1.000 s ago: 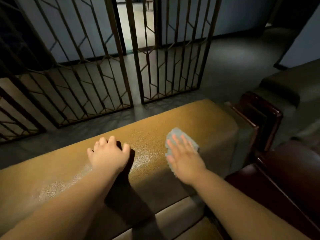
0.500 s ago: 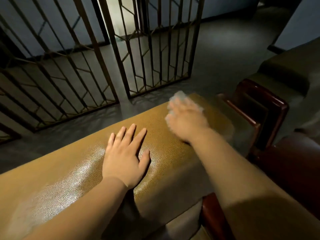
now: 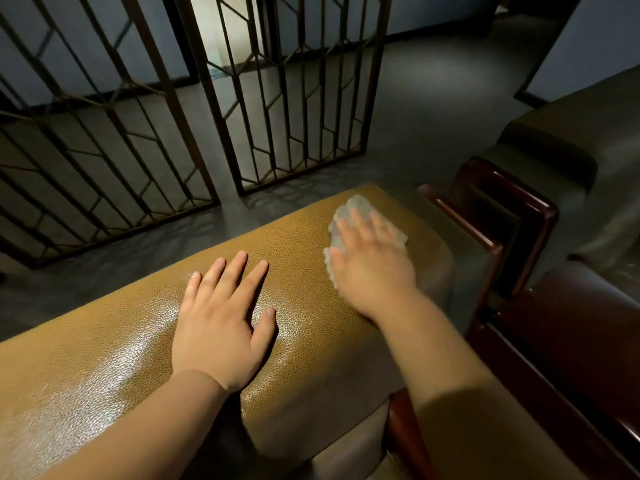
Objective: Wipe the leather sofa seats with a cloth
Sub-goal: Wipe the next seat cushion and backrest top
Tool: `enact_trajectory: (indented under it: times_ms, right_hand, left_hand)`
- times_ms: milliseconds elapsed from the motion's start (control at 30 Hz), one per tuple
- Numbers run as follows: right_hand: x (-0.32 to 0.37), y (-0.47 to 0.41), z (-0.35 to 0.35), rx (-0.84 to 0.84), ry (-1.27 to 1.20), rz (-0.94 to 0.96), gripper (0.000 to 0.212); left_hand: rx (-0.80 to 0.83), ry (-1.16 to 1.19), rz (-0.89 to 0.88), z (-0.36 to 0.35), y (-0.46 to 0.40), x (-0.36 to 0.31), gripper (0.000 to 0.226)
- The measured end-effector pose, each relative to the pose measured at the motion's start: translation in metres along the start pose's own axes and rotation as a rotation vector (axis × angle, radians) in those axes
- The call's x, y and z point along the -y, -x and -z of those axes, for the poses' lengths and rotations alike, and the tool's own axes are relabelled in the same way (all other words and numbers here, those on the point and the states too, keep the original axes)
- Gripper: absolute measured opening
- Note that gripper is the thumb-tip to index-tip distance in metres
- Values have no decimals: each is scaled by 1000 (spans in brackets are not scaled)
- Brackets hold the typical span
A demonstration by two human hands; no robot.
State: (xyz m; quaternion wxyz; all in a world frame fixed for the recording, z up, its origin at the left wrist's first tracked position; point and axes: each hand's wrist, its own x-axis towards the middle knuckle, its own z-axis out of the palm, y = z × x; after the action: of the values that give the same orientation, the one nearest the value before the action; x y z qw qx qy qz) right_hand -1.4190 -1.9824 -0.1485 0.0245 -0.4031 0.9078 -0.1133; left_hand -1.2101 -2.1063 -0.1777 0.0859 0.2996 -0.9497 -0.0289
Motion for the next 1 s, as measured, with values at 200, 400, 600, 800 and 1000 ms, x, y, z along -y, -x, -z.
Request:
enact_trajectory:
  times_ms: [200,400,600,800,1000]
  right_hand:
    - [-46,63,-22,-250,-82,-24,67]
    - [-29,56,-49,-596,-568,-557,61]
    - [74,167,-120,-485,-563,-237,72]
    - [-83,55,-78,-576,-970,-750,74]
    - [77,154,-163,-559,-911,-666,78]
  left_hand:
    - [-30,-5,-11,-2,-1,0,70]
    - [-64,14,-10,-3,1,-2,69]
    - [-93,9,-10,-3,2,-3,67]
    - [-142,4,-35,-10,0,-2,66]
    - [-141,1,-41,-8,0,-2,66]
